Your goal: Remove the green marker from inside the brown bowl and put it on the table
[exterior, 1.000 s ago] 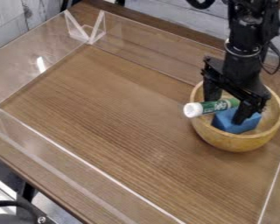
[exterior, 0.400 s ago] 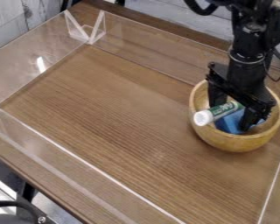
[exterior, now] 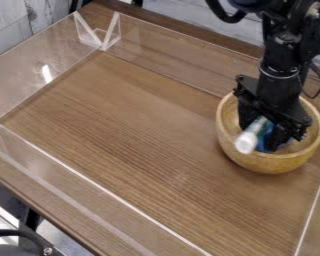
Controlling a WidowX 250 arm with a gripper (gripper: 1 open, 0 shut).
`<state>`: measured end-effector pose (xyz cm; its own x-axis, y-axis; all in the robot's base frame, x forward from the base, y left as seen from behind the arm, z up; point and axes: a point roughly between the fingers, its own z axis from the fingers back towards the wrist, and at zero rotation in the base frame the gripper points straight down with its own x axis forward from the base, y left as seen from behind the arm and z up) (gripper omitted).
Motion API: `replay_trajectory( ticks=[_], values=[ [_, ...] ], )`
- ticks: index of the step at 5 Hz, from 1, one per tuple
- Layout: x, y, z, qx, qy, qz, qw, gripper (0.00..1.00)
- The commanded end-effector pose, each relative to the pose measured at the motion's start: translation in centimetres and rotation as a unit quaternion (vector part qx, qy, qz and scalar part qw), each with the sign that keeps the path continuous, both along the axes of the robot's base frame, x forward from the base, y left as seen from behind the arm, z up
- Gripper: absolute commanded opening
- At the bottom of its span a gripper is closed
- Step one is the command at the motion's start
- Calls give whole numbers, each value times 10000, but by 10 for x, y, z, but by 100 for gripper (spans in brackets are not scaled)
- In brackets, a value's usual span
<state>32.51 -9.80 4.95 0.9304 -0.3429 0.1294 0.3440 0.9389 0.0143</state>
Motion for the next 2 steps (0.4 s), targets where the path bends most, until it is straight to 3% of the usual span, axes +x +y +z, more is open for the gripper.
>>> replay_trajectory(
  ticks=[1, 2],
  values=[
    [4, -2, 22, -62, -262, -19, 9996, 0],
    [2, -1, 24, -65, -252, -25, 9997, 0]
  ],
)
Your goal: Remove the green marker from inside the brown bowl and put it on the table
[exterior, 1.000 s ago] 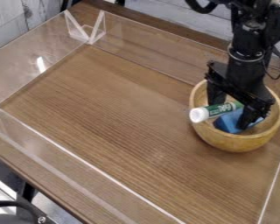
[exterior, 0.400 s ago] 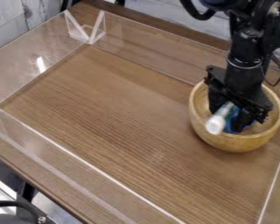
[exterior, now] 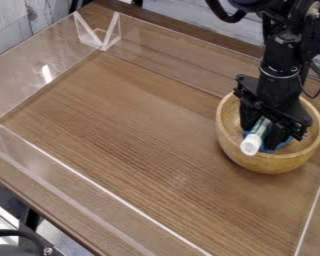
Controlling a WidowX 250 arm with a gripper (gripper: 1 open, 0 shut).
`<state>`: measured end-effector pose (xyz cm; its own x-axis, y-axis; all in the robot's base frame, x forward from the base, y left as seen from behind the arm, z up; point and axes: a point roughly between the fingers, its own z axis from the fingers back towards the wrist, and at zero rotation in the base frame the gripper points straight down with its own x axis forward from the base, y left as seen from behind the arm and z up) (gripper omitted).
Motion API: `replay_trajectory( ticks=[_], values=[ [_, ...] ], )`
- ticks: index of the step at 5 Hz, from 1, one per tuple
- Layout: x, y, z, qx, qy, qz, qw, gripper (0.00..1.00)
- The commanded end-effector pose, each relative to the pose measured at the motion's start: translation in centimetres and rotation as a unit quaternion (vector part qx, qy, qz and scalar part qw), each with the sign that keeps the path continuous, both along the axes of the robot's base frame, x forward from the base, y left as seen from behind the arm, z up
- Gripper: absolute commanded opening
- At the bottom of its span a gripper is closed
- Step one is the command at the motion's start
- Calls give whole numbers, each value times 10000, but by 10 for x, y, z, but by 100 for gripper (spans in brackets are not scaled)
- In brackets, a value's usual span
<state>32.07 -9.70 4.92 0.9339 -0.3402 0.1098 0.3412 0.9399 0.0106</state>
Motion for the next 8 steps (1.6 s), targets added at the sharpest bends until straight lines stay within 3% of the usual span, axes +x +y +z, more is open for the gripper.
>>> replay_trajectory(
  ticks=[1, 3, 6, 8],
  values=[
    [4, -2, 25, -86, -342, -47, 9994, 0],
    [0, -2, 30, -95, -308, -45, 9995, 0],
    [-8, 12, 65, -52, -297, -34, 9995, 0],
    [-11, 16, 72, -81, -339, -238, 9991, 0]
  ],
)
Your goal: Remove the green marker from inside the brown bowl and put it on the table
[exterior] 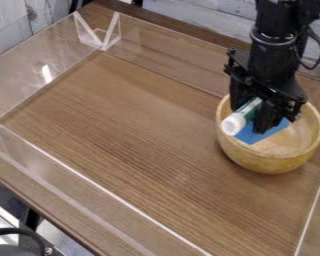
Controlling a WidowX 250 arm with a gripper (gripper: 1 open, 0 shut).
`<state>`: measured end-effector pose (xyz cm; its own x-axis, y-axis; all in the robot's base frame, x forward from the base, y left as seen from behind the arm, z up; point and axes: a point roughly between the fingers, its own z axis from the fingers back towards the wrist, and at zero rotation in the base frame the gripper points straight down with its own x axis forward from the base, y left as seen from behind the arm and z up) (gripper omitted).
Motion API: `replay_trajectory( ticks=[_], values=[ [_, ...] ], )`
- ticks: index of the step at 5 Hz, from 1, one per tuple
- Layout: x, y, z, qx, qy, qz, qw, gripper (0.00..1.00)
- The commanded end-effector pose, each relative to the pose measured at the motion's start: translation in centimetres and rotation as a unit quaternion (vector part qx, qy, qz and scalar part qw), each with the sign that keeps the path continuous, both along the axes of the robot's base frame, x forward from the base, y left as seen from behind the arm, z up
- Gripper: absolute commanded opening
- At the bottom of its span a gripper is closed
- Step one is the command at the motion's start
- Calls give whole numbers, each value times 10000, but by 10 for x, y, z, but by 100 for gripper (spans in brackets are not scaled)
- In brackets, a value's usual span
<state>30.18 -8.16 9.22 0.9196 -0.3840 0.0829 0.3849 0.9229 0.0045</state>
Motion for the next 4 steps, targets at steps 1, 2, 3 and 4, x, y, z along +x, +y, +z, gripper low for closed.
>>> replay_trajectory(
  ticks=[1, 2, 3, 4],
  values=[
    [6, 2, 31, -131, -494, -92, 9987, 0],
    [5, 4, 32, -142, -520, -187, 9984, 0],
    [3, 6, 33, -154, -540, -254, 9981, 0],
    [2, 8, 34, -167, -559, -326, 9978, 0]
  ],
)
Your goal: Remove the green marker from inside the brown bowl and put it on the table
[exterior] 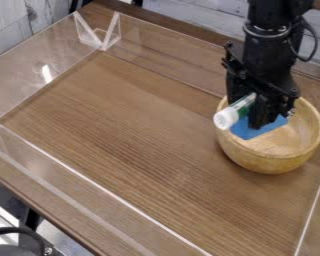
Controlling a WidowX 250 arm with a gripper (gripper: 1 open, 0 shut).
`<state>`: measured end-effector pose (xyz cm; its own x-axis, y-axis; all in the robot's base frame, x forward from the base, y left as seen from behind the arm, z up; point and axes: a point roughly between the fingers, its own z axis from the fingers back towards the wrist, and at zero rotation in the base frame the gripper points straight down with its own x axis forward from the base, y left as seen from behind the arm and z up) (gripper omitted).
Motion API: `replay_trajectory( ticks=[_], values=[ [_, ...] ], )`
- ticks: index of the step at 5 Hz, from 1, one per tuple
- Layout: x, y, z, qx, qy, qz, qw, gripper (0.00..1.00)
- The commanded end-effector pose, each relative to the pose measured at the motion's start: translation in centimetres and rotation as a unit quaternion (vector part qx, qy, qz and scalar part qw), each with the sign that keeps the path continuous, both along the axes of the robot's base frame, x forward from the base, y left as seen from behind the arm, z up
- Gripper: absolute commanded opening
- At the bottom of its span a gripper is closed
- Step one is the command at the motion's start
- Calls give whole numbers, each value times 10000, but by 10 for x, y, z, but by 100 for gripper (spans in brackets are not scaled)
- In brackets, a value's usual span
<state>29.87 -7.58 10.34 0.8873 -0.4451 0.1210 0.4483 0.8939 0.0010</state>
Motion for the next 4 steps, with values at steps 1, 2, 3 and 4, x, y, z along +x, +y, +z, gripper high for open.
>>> replay_trajectory(
  ticks=[1, 2, 3, 4],
  values=[
    [4, 4, 23, -97, -414, -48, 9991, 0],
    [3, 6, 24, -106, -435, -121, 9989, 0],
    [3, 7, 24, -110, -458, -191, 9987, 0],
    [2, 9, 24, -112, -481, -267, 9984, 0]
  ],
)
